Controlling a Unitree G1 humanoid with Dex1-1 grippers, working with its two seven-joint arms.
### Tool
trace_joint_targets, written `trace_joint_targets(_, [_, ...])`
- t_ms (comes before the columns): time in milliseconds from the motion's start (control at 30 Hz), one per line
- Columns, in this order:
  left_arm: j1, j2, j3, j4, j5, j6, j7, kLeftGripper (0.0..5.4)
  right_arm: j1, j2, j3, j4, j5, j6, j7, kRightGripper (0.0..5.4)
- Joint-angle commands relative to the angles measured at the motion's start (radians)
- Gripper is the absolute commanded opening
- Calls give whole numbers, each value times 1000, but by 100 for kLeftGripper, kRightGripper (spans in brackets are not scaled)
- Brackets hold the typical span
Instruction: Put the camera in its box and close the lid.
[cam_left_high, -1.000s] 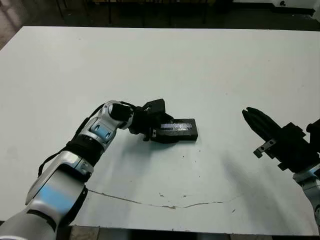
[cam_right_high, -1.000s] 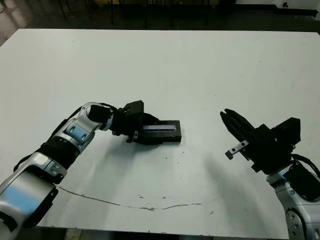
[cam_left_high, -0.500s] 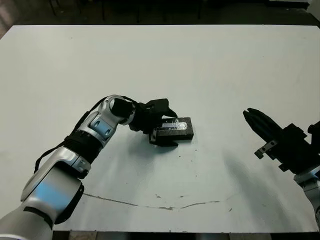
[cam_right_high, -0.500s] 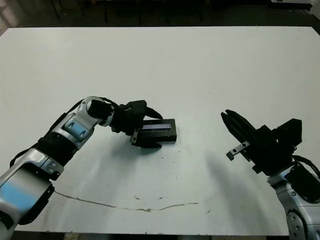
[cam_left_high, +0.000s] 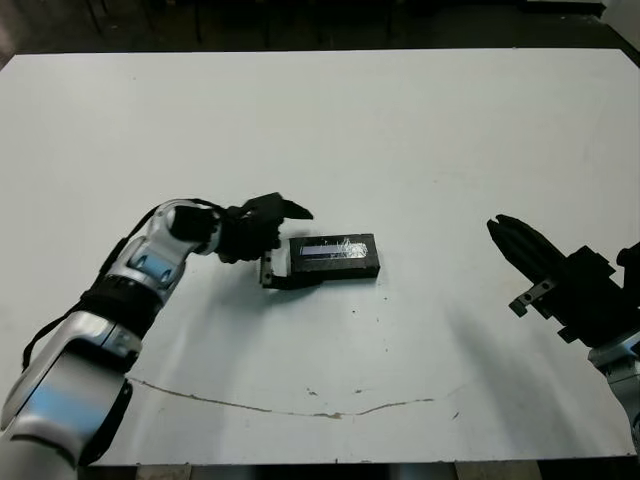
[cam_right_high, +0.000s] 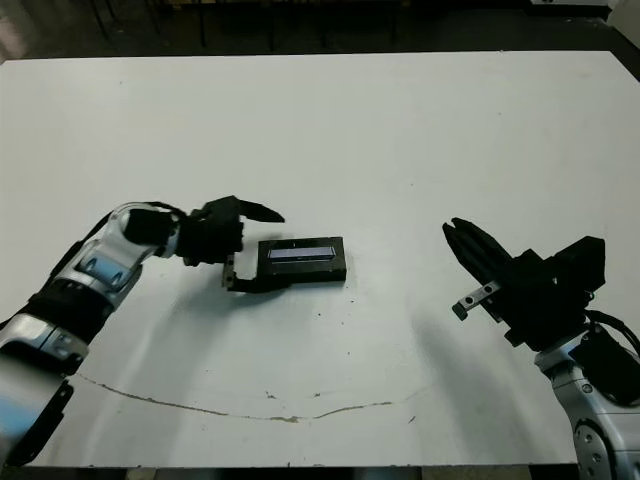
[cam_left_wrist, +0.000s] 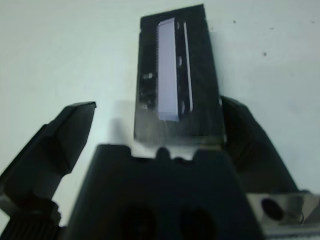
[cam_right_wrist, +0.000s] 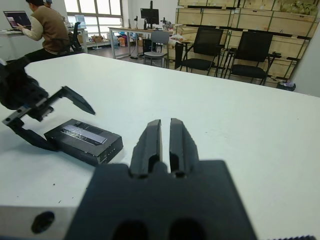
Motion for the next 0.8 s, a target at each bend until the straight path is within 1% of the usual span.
trace_joint_targets(33, [140, 133, 13, 45, 70, 58, 10, 539, 5, -17, 1, -7, -6, 21, -3, 0])
trace_joint_targets(133, [203, 197, 56, -24, 36, 70, -5, 539, 4, -14, 1, -7, 9, 30, 1, 0])
trace_joint_targets(233, [268, 262, 88, -122, 21, 84, -5, 539, -4, -8, 5, 23, 6, 6, 21, 0])
trace_joint_targets(333, [314, 332, 122, -235, -1, 93, -21, 539, -4, -20, 9, 5, -11, 31, 5, 0])
trace_joint_targets(433, [333, 388, 155, -357, -40, 162, -53, 539, -10, -26, 11, 10, -3, 45, 16, 0])
trace_joint_targets(500, [337, 411, 182, -438, -62, 208, -56, 539, -12, -21, 12, 21, -5, 36, 19, 0])
trace_joint_targets(567, [347, 404, 226, -509, -99, 266, -26, 539, -11, -16, 15, 26, -11, 32, 13, 0])
trace_joint_targets(633, [375, 364, 288, -593, -127, 312, 66, 532, -9, -19, 21, 5, -25, 43, -6, 0])
trace_joint_targets(700, [409, 289, 340, -672, -157, 354, 190, 511, -6, -14, 26, -6, -32, 37, -15, 0])
trace_joint_targets(800, [446, 126, 373, -793, -194, 420, 400, 460, -14, 4, 40, 12, -39, 14, -20, 0])
